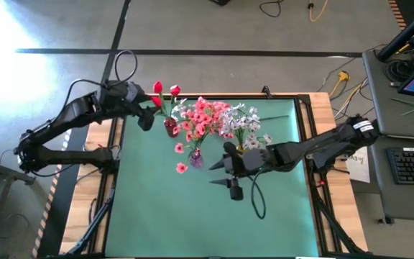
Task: Sort flowers into vase by color
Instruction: Put the red flower into the red vase
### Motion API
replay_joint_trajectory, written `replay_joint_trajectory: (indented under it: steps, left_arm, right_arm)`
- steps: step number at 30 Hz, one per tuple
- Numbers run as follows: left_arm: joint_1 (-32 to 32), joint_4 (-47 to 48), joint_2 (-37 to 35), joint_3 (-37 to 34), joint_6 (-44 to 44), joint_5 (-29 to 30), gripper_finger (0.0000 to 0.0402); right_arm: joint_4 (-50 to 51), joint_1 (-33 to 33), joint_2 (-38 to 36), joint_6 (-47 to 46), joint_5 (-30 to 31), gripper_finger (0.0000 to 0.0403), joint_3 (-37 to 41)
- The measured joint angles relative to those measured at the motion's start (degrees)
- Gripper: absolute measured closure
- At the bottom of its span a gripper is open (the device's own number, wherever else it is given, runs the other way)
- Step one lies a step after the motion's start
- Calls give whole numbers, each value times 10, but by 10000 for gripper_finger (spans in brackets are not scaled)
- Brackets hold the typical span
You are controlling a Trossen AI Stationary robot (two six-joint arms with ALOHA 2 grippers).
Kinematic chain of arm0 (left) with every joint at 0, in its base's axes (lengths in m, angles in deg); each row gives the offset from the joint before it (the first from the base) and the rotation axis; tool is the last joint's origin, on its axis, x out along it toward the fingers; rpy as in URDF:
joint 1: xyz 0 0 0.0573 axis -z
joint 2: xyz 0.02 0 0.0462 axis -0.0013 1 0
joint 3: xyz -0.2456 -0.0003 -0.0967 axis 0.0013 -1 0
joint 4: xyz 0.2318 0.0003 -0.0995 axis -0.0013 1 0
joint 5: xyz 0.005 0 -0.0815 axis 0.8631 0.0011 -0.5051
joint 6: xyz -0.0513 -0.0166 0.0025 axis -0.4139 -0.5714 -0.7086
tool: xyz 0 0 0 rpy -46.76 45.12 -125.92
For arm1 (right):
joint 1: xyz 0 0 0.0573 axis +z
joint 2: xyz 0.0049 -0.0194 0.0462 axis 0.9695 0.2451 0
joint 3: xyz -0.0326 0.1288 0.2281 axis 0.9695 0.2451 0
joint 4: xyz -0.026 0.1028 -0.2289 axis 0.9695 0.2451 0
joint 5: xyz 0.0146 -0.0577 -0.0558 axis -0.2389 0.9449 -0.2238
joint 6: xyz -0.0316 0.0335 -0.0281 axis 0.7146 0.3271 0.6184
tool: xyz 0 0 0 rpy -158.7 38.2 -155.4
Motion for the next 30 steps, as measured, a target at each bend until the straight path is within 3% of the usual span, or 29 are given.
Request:
replay_joint_trajectory:
  steps: [9, 17, 23, 27, 30]
  left_arm:
    - [0, 38, -25, 38, -13, 0, 153]
    - [42, 86, -80, 41, -97, -1, 153]
    - [111, 62, -157, 3, -155, 11, 153]
    - [149, 0, -209, -69, -176, 16, 153]
    - [170, -50, -240, -129, -187, 16, 153]
  right_arm:
    - [9, 4, -51, -37, -42, 197, 0]
    - [15, 2, -93, -11, -38, 197, -40]
    - [56, -6, -115, 68, 57, 197, -94]
    - [75, -27, -122, 110, 111, 197, -122]
    - [78, -61, -124, 125, 115, 197, -136]
